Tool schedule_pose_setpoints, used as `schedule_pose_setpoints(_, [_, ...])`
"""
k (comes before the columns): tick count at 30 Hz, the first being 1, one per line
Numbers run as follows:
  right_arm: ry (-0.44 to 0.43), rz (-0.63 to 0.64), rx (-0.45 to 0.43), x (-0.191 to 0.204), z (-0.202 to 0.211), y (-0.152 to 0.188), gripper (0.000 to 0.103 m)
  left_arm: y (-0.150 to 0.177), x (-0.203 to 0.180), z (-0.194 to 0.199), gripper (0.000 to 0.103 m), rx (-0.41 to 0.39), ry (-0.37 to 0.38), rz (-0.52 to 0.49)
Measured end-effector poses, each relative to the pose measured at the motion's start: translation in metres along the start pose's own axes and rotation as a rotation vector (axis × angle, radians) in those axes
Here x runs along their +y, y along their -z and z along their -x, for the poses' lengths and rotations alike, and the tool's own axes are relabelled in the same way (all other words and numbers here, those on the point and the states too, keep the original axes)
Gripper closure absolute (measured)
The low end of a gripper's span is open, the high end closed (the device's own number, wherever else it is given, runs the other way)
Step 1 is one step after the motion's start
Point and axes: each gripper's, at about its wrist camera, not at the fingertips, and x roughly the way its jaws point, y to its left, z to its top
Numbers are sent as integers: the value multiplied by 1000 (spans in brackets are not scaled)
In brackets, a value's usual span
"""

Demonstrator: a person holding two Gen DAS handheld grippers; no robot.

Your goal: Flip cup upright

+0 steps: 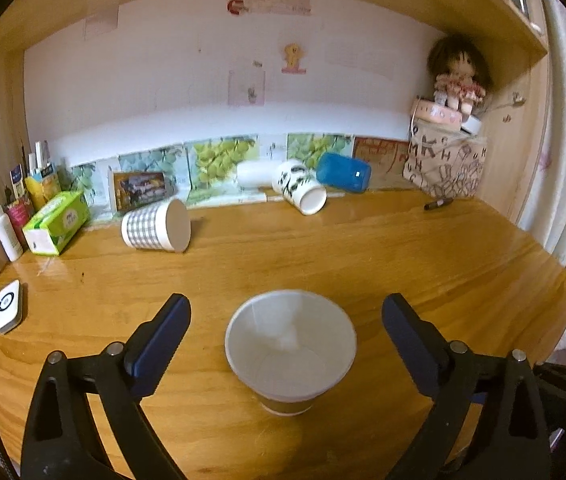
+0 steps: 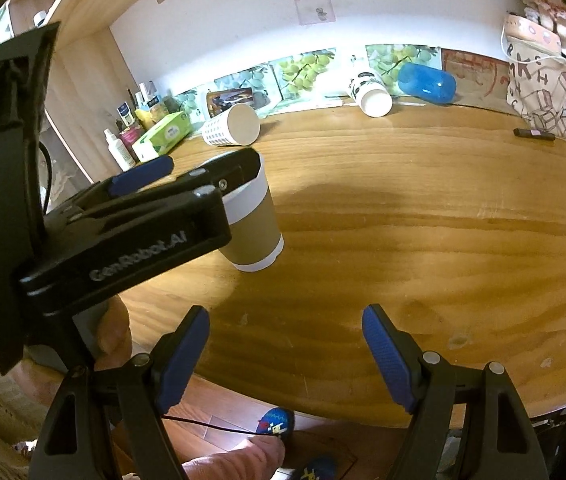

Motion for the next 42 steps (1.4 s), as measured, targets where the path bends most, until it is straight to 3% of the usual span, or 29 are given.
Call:
schedule_pose_setpoints(3, [5,7,-9,0,4,-4,23,-11,1,7,5,5,12,18])
schedule_pose_setpoints(8, [17,-7,-21,0,16,-14,23,-38,9,22,5,87,11,52])
schedule_pose_setpoints(17, [39,-37,-1,20,49,-47,23,-75,34,58,5,223,-65,119])
schedule_pose_setpoints(26, [104,-73,3,38,95,-92,23,-108,49,103,5,272,-180,149])
schedule_pose_setpoints(34, [168,-79,16,60,132,-129,22,-125,50,130,5,298,-185,182])
schedule_pose_setpoints(42, [197,-74,15,78,146,-140,22,-136,46,147,5,293,-228,172])
